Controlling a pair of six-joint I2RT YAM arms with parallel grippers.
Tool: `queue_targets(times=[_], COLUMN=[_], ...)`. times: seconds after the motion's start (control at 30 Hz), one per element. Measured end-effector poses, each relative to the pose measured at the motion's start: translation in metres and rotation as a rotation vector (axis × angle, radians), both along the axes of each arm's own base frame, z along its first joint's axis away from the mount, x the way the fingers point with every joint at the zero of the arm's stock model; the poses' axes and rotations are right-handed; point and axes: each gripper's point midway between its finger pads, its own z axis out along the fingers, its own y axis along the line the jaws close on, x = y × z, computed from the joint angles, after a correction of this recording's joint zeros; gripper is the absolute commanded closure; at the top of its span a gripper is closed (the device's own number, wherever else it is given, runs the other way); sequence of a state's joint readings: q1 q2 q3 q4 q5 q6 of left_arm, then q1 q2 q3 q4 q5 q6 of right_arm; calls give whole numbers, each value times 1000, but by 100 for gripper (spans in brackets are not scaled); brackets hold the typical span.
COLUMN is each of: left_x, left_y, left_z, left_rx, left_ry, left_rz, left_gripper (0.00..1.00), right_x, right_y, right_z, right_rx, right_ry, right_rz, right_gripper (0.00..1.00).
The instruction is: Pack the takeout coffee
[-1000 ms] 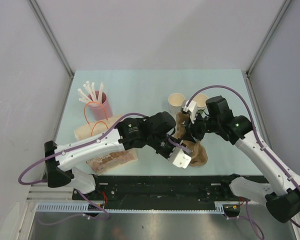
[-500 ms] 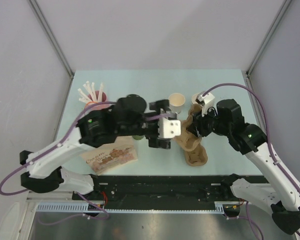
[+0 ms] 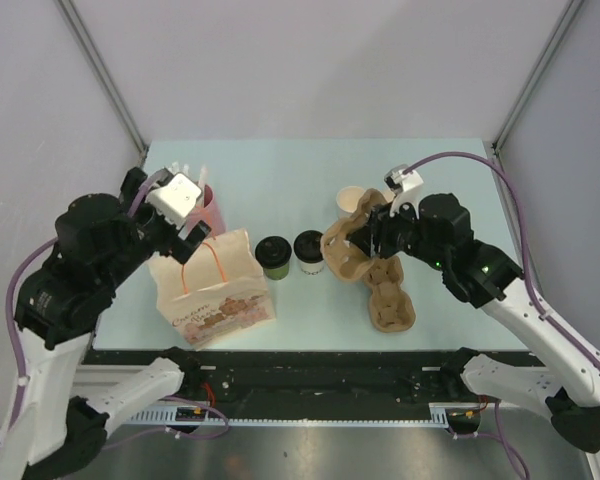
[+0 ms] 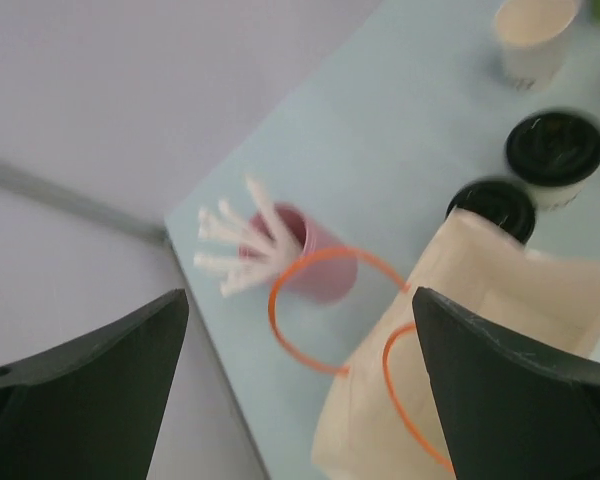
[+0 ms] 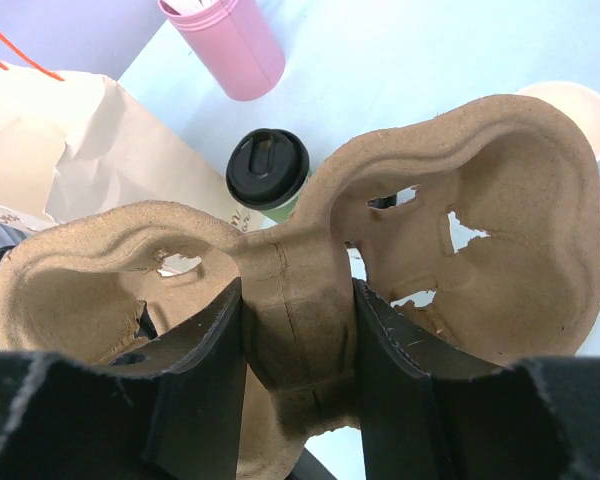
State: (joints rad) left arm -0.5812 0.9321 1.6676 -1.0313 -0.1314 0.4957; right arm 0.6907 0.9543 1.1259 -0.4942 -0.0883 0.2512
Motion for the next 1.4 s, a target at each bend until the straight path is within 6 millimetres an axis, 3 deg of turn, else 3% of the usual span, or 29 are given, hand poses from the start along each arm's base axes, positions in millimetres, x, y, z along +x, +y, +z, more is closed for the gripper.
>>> queue_targets(times=[0.1, 0.2, 0.33, 0.63, 0.9, 1.0, 1.1, 1.27, 1.4], left_x=[-1, -2, -3, -22, -17, -12, -13, -19, -28], left_y=[31, 48, 66, 89, 106, 118, 114, 107, 105], left_z=[-38, -85, -99, -120, -161, -169, -178, -192, -186], left_rx=[25, 43, 26, 51, 111, 123, 121, 124, 153], left_ry=[96, 259, 338, 437, 583, 606, 619, 638, 583], left_rz=[118, 187, 252, 271, 240, 245, 199, 140, 136], left_gripper=[2, 7, 16, 16, 26, 34, 51, 97, 100], right_x=[4, 7, 6, 5, 4, 4, 4, 3, -3], right_y=[14, 27, 35, 41, 48, 49, 49, 54, 71], right_z=[1, -4, -11, -11, -13, -11, -11, -8, 3], right_rx=[-3, -17, -36, -65, -67, -62, -61, -49, -31], right_ry=[-2, 2, 4, -27, -32, -37, -39, -43, -65], right_rz=[22, 54, 93, 155, 194, 197, 196, 202, 226], right_gripper=[100, 100, 100, 100, 100, 100, 100, 100, 100])
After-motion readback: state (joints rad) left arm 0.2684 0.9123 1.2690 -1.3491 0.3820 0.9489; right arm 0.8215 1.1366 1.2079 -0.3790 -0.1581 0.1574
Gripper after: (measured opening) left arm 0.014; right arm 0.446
